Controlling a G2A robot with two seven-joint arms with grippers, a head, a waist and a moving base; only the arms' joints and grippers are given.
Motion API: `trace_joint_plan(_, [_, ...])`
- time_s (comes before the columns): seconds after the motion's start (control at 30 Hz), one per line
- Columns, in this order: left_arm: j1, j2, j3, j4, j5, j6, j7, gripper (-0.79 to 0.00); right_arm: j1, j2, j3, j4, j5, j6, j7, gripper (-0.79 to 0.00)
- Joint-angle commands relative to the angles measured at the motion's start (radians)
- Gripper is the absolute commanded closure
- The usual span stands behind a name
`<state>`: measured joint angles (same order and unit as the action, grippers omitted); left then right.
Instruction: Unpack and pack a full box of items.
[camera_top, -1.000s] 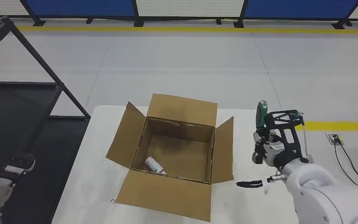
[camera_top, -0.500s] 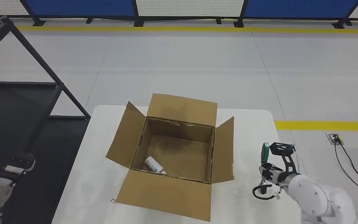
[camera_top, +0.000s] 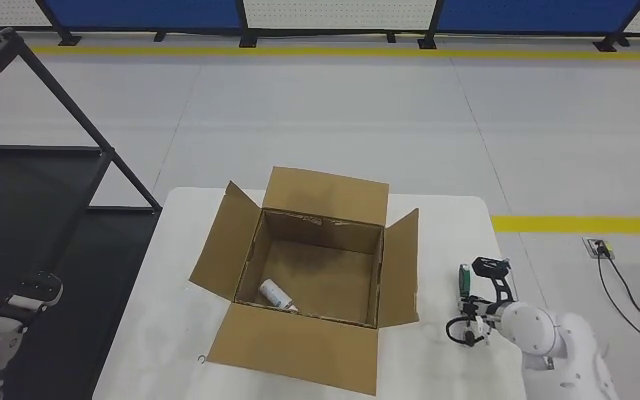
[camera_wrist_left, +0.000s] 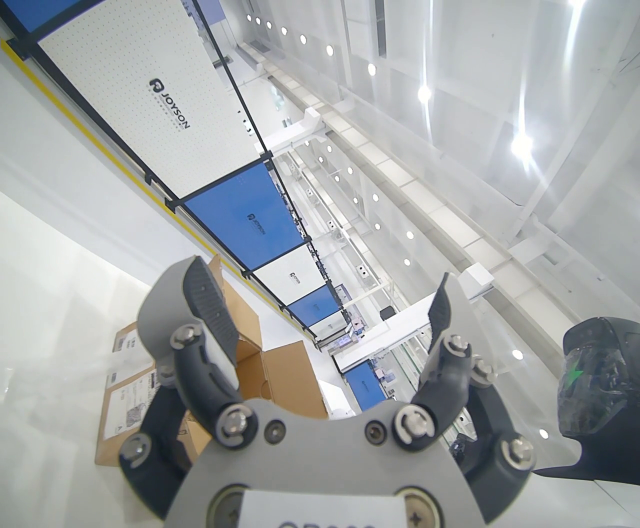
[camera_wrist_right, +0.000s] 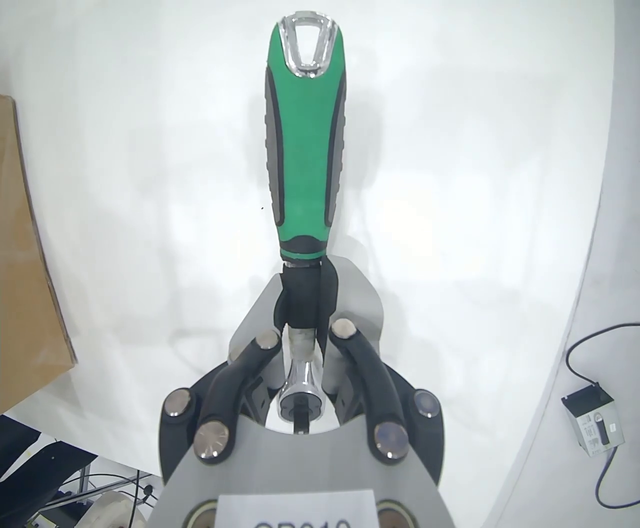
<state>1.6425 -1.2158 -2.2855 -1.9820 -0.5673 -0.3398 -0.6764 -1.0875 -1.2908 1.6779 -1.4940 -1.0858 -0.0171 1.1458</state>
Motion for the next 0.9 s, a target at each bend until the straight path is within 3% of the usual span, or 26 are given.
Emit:
trace_joint_plan(0.0, [0.0, 0.0, 0.0, 0.0, 0.0, 0.0, 0.0, -0.785, 0.007, 0.003, -0.001, 0.012, 0.001, -0.006, -0.001, -0.145])
trace_joint_plan(0.1, [0.0, 0.0, 0.0, 0.0, 0.0, 0.0, 0.0, -0.785, 0.011, 0.007, -0.003, 0.02, 0.007, -0.005, 0.0, -0.305])
trace_joint_plan(0.3, [0.0, 0.0, 0.0, 0.0, 0.0, 0.0, 0.0, -0.785, -0.001, 0.015, 0.008, -0.007, 0.041, -0.017, -0.012, -0.486])
trace_joint_plan(0.4, [0.0, 0.0, 0.0, 0.0, 0.0, 0.0, 0.0, -0.785, -0.031, 0.019, 0.027, -0.096, 0.067, -0.025, -0.038, -0.483])
trace_joint_plan(0.6, [0.0, 0.0, 0.0, 0.0, 0.0, 0.0, 0.0, -0.785, -0.091, 0.027, 0.029, -0.436, 0.052, 0.005, 0.011, -0.496])
trace_joint_plan(0.67, [0.0, 0.0, 0.0, 0.0, 0.0, 0.0, 0.0, -0.785, -0.075, 0.03, 0.012, -0.53, 0.029, 0.019, 0.049, -0.533])
trace_joint_plan(0.87, [0.0, 0.0, 0.0, 0.0, 0.0, 0.0, 0.0, -0.785, 0.058, 0.036, -0.09, -0.734, 0.0, 0.02, 0.125, -0.483])
